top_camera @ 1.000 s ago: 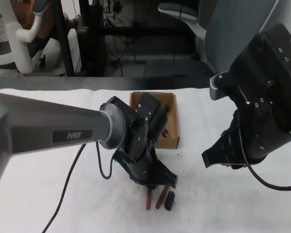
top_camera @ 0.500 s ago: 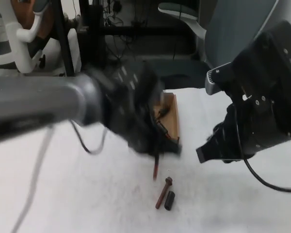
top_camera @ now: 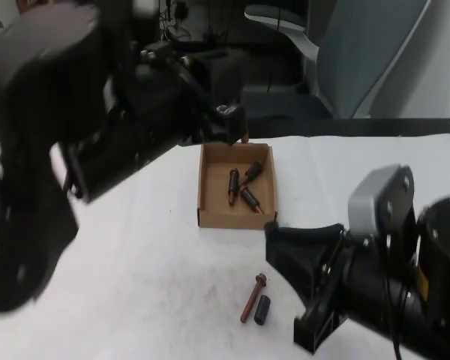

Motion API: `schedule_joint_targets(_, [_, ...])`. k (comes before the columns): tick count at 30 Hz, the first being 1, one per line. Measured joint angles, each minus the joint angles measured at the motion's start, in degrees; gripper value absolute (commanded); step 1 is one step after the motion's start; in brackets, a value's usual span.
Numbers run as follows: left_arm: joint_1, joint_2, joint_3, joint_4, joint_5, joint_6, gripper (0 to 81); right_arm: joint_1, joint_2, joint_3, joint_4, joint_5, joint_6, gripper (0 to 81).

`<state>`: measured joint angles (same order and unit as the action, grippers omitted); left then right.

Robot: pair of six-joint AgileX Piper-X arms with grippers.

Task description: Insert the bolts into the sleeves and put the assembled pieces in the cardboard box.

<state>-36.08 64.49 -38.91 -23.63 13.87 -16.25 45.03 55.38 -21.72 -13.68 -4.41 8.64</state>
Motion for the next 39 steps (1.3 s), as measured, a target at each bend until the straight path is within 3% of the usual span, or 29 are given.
schedule_joint_targets(7, [-2.7,-0.1,3.5,-2.7,0.0,-1.3,1.7,0.7,3.2,0.5,-8.9,0.3,-4.7,0.6])
schedule_joint_targets(12, [-2.9,-0.1,3.5,-3.3,0.3,-0.5,1.7,0.7,3.6,0.5,-11.8,3.4,-4.8,0.6])
schedule_joint_targets(21, [-3.1,-0.1,3.5,-0.9,1.0,2.1,1.7,0.7,3.7,0.5,-15.9,2.1,-5.0,0.6])
schedule_joint_targets(33, [-3.1,-0.1,3.5,-0.8,2.6,3.8,1.7,0.7,3.7,0.7,-15.9,0.8,1.0,0.6])
schedule_joint_targets(39, [-3.1,-0.1,3.5,-0.8,3.4,3.8,1.7,0.7,3.7,0.6,-16.4,-3.2,1.3,0.6])
